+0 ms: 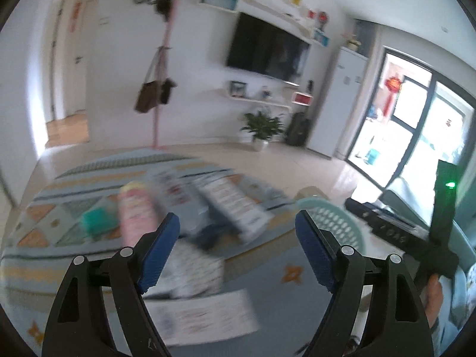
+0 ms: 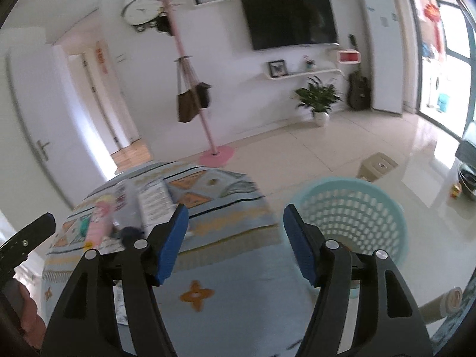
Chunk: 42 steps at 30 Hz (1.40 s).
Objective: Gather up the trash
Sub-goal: 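Grasp the white milk carton with the left tool while the right tool grasps another carton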
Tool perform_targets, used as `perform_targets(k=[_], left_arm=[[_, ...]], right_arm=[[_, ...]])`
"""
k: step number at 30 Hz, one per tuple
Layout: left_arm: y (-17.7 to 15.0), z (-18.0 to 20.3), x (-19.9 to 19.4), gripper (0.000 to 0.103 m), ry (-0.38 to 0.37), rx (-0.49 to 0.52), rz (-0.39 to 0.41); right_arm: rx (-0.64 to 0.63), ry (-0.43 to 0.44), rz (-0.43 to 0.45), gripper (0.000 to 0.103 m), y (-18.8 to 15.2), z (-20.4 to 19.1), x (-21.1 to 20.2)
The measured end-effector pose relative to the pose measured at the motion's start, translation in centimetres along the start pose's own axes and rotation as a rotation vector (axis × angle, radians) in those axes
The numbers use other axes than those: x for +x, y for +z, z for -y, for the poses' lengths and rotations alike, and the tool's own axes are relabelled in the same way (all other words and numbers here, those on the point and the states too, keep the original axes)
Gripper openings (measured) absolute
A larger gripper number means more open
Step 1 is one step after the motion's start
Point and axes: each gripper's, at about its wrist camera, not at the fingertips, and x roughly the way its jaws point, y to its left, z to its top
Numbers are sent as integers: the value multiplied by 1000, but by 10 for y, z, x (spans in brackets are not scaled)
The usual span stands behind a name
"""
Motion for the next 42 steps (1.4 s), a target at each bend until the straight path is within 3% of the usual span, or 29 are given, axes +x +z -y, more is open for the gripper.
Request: perform_targets(k=[3,7,10,13,21,26,31,35,42], left_arm=[[-16,-39,1,77,58,-30,-61],[-29,-73,19,71,65,-23,-158],[-39,-87,26,62,28,-29,-217],[-46,-93,27,62,-18,-42,-250],[-79,-73,9,62,-126,35,-370],[-97,-45,-12,64,-244,137,-458],[-89,-23,-17,78,-166,256,-392],[-87,-11,10,78,-157,266,-423],[-105,14,42,76,-113,320,-486]], right_arm=[[-42,10,-13,59,-11,-21,9],[-61,47,-76,53,-23,-41,24],[-82,56,-91,53,-26,-50,27],[-97,56,-97,53,-27,-55,27],[-114,66,-100,53,-22,-53,30],[-154,111,-109,53,-13,-59,41],[-216,206,-152,54,-3,-71,77],[-266,197,-169,66,1,-78,106],[-305,174,-261,67,-5,-82,149]])
